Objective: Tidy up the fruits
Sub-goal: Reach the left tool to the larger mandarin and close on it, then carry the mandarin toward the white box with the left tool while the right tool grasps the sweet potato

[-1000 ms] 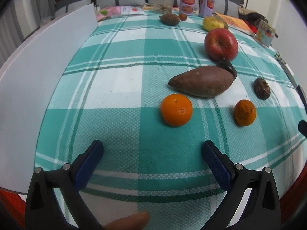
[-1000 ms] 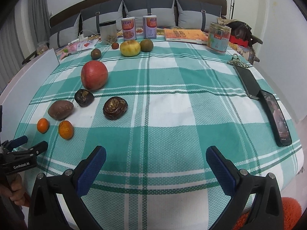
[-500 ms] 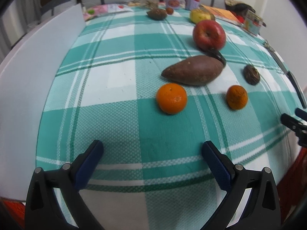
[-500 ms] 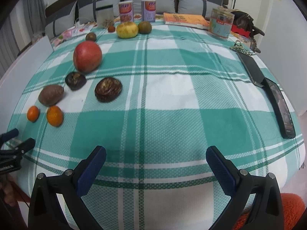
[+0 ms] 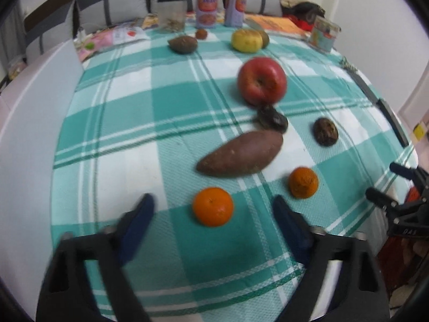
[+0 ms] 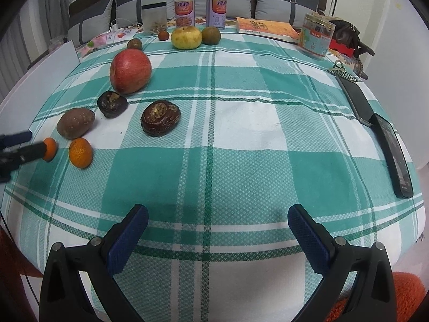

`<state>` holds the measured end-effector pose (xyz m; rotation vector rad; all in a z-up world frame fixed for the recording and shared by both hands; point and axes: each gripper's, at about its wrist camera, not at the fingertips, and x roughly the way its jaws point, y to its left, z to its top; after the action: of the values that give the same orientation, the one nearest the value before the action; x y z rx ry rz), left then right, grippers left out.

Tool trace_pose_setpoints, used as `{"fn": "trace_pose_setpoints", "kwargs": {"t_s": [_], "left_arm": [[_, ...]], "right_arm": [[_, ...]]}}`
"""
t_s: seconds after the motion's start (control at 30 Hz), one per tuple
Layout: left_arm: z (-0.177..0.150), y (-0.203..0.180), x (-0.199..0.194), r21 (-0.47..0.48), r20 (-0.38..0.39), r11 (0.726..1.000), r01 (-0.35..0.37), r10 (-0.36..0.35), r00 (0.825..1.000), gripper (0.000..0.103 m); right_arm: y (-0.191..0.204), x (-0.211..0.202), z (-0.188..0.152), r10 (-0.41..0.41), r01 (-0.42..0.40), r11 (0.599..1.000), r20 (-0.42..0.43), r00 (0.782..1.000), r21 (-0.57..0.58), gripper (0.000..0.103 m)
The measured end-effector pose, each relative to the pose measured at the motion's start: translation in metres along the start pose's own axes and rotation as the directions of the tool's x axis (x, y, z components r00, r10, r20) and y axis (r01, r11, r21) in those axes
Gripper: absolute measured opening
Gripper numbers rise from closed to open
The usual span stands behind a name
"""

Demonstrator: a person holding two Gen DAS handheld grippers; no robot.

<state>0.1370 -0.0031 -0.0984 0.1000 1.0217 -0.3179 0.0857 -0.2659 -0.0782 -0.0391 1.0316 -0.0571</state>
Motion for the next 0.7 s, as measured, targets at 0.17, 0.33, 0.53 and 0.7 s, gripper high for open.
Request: {"fn": "trace_pose_setpoints", "kwargs": {"t_s": [0.17,0.33,0.53,0.7], "left_arm": [[-0.0056,-0.006,0.0074,0.015,-0.014,1.0,-0.022,0.022,1.0,0.081],[-0.0043,-0.007,0.0069,0.017,0.001,1.0,-0.02,0.02,1.0,0.074],[-0.0078,-0.0094,0.0092,0.04,-0.006,0.999,-0.017,0.017,1.0,0.036],[-0.0087,-0.0023,0.0025,0.015,0.016,1.0,0.013,-0.013,1.0,0.031]], "right_arm": [[-0.0024,0.0005,0.0004,0.001,-0.001,1.0,-0.002,1.0,0.013,0.103],[-0.0005,-0.0007,0.0006,0.003,-0.003,1.0,0.004,1.0,0.004,0.103],[-0.0025,-0.0016,0.0008,0.003,-0.004,1.0,0.008,1.0,0.018,0.103],[-0.0047,-0.0042,0.0007,0.008,-0.009,1.0,0.017,1.0,0.027,0.103]]}}
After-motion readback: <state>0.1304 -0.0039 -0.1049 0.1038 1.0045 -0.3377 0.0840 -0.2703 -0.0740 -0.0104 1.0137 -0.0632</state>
